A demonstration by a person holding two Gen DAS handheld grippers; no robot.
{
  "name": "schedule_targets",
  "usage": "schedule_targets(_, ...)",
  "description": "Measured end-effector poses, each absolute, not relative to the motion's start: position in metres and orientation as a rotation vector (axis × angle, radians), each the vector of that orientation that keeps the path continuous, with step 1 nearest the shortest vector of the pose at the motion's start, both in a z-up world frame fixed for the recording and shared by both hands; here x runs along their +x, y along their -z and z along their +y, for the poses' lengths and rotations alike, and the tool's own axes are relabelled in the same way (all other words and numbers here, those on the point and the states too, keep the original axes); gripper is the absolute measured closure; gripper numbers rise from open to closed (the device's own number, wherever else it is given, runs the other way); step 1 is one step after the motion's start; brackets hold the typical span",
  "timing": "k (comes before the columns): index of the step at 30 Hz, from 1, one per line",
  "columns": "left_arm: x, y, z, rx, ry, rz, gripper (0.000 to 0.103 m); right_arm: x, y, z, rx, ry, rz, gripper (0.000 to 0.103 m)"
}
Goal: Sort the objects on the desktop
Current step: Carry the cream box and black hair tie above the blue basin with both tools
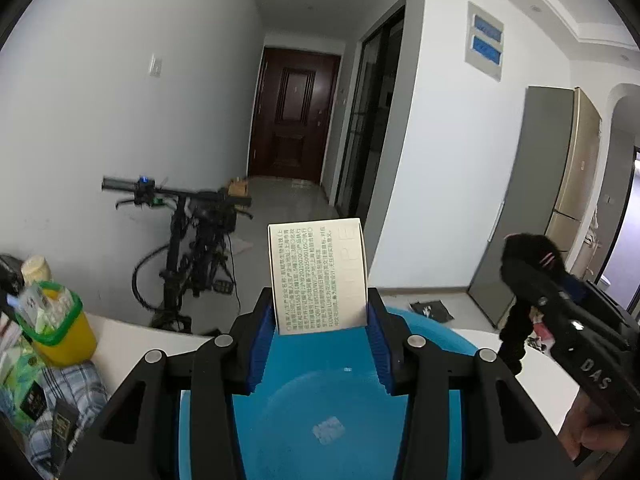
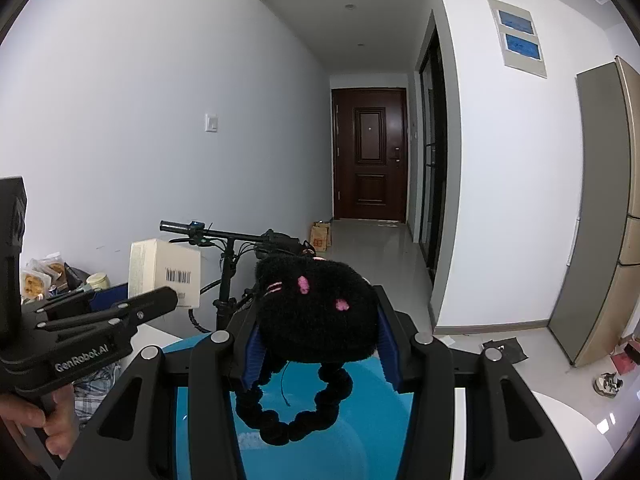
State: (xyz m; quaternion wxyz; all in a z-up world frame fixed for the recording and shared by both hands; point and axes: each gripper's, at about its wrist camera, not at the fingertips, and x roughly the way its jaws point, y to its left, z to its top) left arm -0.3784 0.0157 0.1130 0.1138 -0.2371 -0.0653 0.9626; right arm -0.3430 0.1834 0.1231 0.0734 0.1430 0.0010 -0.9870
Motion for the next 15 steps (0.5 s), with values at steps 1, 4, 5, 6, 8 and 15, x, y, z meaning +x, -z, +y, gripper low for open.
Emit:
schedule_targets(1,-0.382,-0.112,0.015,-0.723,-2.813,-0.200,0.057,-0.344,-0.123,0.184,0.436,2.958,0.003,0.057)
schedule_targets(4,-0.390,-0.104,0.015,-0.814,-2.795,-0.198,0.057,-0.344,-0.122,0.184,0.462,2.940,0.002,0.057)
schedule_targets(5,-0.393,-0.101,0.015,-0.842,-2.788,-0.193,0.057,-0.349,-0.124,0.186,0.476,2.933,0.001,0.057)
schedule_targets(6,-0.396,-0.097,0.015,-0.873,-2.778,-0.195,0.057,-0.351,-0.123,0.186,0.493,2.929,0.001,0.057)
schedule_targets(8,-0.402,-0.089,0.015,-0.934,-2.757,-0.208,0.057,-0.354,-0.120,0.186,0.544,2.930,0.001,0.057)
schedule_targets(15,-0.422,-0.060,0.011,-1.187,-2.674,-0.272,0.057,-0.378,-0.102,0.189,0.766,2.886,-0.017,0.057)
